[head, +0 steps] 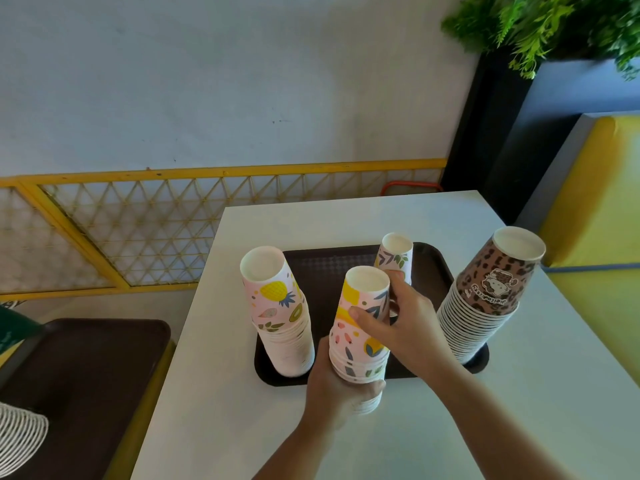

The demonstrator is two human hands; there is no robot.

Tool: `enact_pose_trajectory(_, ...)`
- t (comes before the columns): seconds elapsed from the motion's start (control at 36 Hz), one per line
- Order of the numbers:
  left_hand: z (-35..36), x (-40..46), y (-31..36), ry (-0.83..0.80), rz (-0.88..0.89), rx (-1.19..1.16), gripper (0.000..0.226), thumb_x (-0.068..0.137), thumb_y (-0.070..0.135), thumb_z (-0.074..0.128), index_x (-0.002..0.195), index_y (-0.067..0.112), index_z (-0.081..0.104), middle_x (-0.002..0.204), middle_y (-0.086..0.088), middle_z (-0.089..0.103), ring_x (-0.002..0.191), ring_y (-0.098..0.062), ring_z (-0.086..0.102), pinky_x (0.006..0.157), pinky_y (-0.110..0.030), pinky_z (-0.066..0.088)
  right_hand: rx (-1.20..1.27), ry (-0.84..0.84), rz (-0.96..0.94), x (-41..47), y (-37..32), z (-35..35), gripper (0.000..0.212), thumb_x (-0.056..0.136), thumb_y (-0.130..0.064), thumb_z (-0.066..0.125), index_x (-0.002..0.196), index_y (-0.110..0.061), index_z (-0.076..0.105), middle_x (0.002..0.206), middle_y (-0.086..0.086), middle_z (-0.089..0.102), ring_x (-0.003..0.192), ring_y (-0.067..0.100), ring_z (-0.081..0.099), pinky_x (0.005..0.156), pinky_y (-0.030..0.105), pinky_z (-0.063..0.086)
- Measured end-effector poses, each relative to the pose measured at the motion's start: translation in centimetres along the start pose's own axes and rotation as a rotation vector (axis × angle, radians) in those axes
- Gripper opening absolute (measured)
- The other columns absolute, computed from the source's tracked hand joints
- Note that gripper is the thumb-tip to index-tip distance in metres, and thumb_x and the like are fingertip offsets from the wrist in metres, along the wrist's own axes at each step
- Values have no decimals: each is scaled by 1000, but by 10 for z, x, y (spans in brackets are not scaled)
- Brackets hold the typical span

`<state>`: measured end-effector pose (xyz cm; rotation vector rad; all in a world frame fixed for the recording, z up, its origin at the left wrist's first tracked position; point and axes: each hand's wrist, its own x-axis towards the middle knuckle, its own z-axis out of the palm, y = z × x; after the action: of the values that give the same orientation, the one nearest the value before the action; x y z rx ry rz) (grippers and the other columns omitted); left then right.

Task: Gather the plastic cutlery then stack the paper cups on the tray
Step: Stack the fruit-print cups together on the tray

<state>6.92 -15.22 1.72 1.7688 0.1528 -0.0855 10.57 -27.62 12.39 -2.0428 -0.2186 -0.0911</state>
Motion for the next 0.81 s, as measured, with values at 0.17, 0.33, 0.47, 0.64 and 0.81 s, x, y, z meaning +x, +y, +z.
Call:
enact_pose_trajectory(0.17, -1, 0, -2, -2, -33, 12, 89, 38, 41, 85, 119, 29, 49, 113, 10, 66, 105, -9, 62, 92, -34, 52, 15, 52, -5, 8, -7, -7, 37, 75, -31, 71, 104, -33, 48, 92, -20, 59, 84, -7, 58, 68, 10, 49)
enact_pose_trajectory(0.33, -1, 0, -3, 8, -65, 16, 91, 37, 43, 86, 118, 25, 49, 113, 5, 66, 105, -16, 62, 91, -42, 53, 102, 156, 33, 26, -13, -19, 26, 78, -33, 67, 98, -20, 58, 87, -12, 66, 79, -2, 64, 64, 15, 55)
enact_pose_trajectory(0.47, -3, 2, -3, 10, -62, 6, 88, 34, 45, 82, 114, 30, 48, 112, 8, 64, 105, -11, 61, 93, -35, 52, 365, 279, 63, 55, -16, -33, 38, 70, -50, 67, 94, -20, 62, 94, 4, 71, 88, 20, 69, 79, 49, 56)
enact_pose_trajectory(0.64, -2, 3, 3, 11, -48, 67, 87, 34, 53, 77, 112, 35, 42, 114, 15, 59, 108, -8, 57, 92, -19, 49, 335, 564, 29, 93, -11, -40, 41, 79, -40, 67, 109, -13, 58, 100, -2, 66, 88, 7, 64, 73, 22, 53)
enact_pose_trajectory(0.81, -5, 6, 3, 27, -7, 94, 77, 56, 14, 89, 114, 29, 41, 105, 26, 51, 94, 28, 46, 71, 4, 40, 83, 658, 29, 111, 21, -28, 51, 80, -32, 68, 122, -10, 49, 115, 5, 60, 105, 16, 57, 81, 24, 47)
